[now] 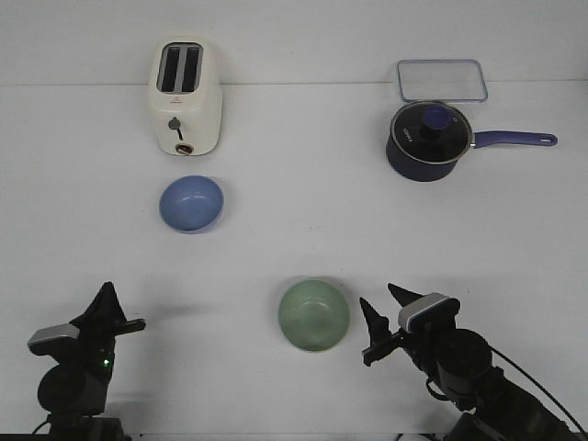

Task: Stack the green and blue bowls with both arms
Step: 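Release the green bowl and pull the right gripper back, then reach the left gripper forward and grip the light blue bowl rim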

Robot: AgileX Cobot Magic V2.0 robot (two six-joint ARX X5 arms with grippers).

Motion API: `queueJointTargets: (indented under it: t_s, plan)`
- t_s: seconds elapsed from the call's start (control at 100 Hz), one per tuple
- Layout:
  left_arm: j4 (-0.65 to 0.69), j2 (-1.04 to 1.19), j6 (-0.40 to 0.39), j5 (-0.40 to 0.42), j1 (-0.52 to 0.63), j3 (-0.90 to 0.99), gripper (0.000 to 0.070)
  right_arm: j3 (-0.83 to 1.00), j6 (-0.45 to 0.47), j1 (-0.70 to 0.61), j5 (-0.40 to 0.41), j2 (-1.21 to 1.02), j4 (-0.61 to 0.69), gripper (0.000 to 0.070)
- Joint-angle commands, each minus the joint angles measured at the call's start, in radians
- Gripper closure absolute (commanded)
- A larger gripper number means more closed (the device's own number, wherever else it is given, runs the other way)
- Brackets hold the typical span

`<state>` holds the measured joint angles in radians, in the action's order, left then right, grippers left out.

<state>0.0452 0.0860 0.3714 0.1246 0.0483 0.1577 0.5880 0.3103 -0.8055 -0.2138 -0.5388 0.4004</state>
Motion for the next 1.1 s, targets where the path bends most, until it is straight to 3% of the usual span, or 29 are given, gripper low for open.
queueJointTargets:
  t_s: [0.0,0.1,0.2,0.25,0.47,0.69,0.84,1.02,1.09]
  plan:
    - [0.022,0.082,0.009,-0.005,0.0,0.11,0.0689,0.004,-0.013,-0.01,-0.004,-0.006,-0.01,0.0302]
    - [-0.043,0.309,-0.024,-0.039,0.0,0.274,0.0648,0.004,-0.014,-0.01,-0.004,-0.006,-0.01,0.0302]
    - [-0.116,0.579,-0.031,-0.105,0.0,0.449,0.0353,0.004,-0.014,-0.01,-0.004,-0.006,-0.01,0.0302]
    - [-0.154,0.71,-0.031,-0.127,0.0,0.533,0.0261,0.004,-0.018,-0.01,-0.004,-0.006,-0.01,0.0302]
    - [-0.277,1.19,-0.03,-0.176,-0.001,0.841,0.0251,0.004,-0.021,-0.01,-0.005,-0.006,-0.01,0.0302]
    - [-0.337,1.509,-0.03,-0.21,0.0,1.03,0.0251,0.004,-0.021,-0.01,-0.01,-0.006,-0.011,0.0302]
    - [-0.338,1.631,-0.014,-0.212,0.0,1.078,0.0275,0.004,-0.021,-0.01,-0.028,-0.006,-0.011,0.0302]
    - [-0.332,1.667,-0.019,-0.211,0.0,1.08,0.0559,0.004,-0.02,-0.01,-0.028,-0.005,-0.011,0.0302]
    - [-0.33,1.664,-0.02,-0.211,0.0,1.08,0.07,0.004,-0.02,-0.01,-0.028,-0.005,-0.011,0.0302]
